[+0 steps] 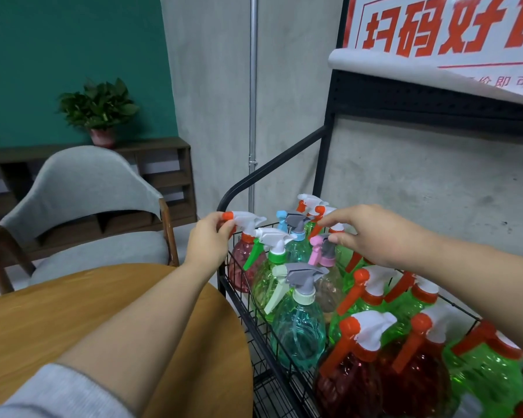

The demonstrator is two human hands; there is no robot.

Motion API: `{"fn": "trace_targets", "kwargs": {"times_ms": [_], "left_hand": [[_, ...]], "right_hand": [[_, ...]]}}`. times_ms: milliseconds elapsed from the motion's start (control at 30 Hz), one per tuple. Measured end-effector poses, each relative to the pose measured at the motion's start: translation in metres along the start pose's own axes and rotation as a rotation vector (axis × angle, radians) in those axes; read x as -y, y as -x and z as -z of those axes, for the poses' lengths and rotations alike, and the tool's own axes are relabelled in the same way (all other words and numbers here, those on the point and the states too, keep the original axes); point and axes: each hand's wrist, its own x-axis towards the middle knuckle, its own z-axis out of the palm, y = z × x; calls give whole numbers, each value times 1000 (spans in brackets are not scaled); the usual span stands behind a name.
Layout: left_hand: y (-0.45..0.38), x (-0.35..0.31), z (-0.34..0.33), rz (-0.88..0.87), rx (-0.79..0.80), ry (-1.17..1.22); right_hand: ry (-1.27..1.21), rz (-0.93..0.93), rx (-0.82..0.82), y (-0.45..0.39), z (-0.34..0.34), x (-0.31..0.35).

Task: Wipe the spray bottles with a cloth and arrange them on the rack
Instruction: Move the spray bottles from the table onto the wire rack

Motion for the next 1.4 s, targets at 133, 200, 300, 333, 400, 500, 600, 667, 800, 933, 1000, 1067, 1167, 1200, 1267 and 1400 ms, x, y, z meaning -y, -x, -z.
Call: {"fn": "trace_targets", "kwargs": {"times_ms": [133,200,300,333,400,500,600,667,800,933,1000,1067,1167,1200,1267,1400], "left_hand": [[-3,3,4,25,23,24],[-4,4,4,29,33,16],[-4,3,6,28,62,-4],[-4,0,8,8,50,-20],[-3,-8,12,-111,-43,-99],[-1,-35,13,-385,-110,-213],[-12,-64,-2,-416,130,-246],[-21,-78,-11,-311,340,-286],[-32,-88,-28,-276,563,-500],[-37,-85,-38,-313,578,-602],[-39,-85,-40,-319,552,-598],[-39,-86,-39,-314,526,-586],[-41,-85,-38,-295,505,-552],[-41,-84,-38,-287,503,-538],[-41,-83,-39,-279,500,-519],[-43,-79,-40,-242,494,-477]], "right_hand": [[-8,-28,-10,1,2,-3],[-10,-32,-3,1,1,-2],[0,-28,25,0,-1,-1],[8,-28,37,0,-2,-1],[23,-25,44,0,-2,0],[34,-16,34,1,-1,1],[10,1,56,1,-4,1],[-28,12,110,0,-8,-1],[-73,32,221,1,-12,-2],[10,81,250,-2,-13,-4],[13,101,244,-4,-15,-5],[-15,114,225,-7,-20,-6],[-24,113,191,-12,-24,-7],[-40,107,178,-15,-23,-7],[-81,101,152,-18,-21,-7],[-115,122,136,-22,-19,-7]]}}
